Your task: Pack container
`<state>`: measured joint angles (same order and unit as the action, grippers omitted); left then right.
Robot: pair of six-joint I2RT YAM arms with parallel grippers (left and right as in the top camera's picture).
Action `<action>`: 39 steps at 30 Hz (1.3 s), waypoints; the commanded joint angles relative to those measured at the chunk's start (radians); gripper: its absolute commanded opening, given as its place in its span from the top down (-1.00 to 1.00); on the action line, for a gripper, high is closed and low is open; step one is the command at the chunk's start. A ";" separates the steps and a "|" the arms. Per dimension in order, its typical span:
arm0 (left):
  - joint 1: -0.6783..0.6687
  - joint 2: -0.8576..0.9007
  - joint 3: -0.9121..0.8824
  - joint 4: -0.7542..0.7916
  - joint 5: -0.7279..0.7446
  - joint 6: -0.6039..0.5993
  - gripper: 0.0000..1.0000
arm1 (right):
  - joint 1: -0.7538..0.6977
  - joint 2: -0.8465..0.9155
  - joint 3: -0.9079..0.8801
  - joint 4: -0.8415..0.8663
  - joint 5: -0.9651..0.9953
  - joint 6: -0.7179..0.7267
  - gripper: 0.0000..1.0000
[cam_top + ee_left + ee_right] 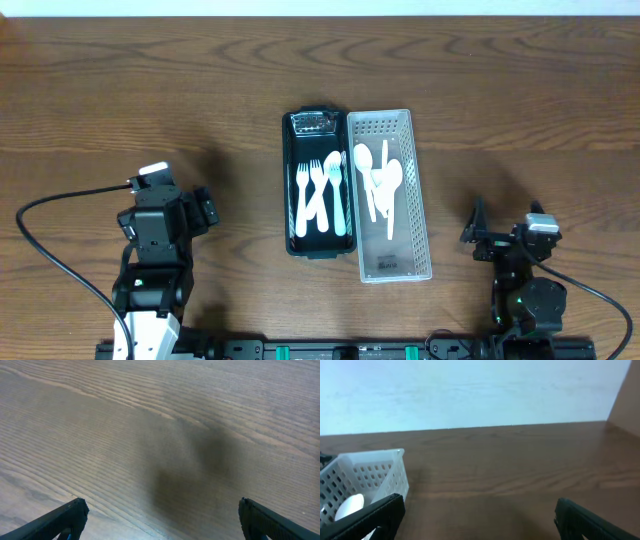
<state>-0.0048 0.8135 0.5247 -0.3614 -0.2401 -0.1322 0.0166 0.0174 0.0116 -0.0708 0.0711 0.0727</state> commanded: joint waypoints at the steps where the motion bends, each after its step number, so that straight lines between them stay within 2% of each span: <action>1: 0.001 0.008 -0.003 0.000 -0.016 0.008 -0.96 | -0.009 -0.009 -0.006 -0.004 -0.067 -0.066 -0.98; 33: 0.001 0.011 -0.003 0.000 -0.016 0.008 -0.96 | -0.009 -0.009 -0.006 -0.003 -0.078 -0.051 -0.98; 39: 0.001 -0.031 -0.003 0.000 -0.016 0.008 -0.96 | -0.009 -0.009 -0.006 -0.003 -0.078 -0.051 -0.99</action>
<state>-0.0048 0.8127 0.5247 -0.3614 -0.2401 -0.1299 0.0166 0.0174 0.0113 -0.0734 -0.0013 0.0395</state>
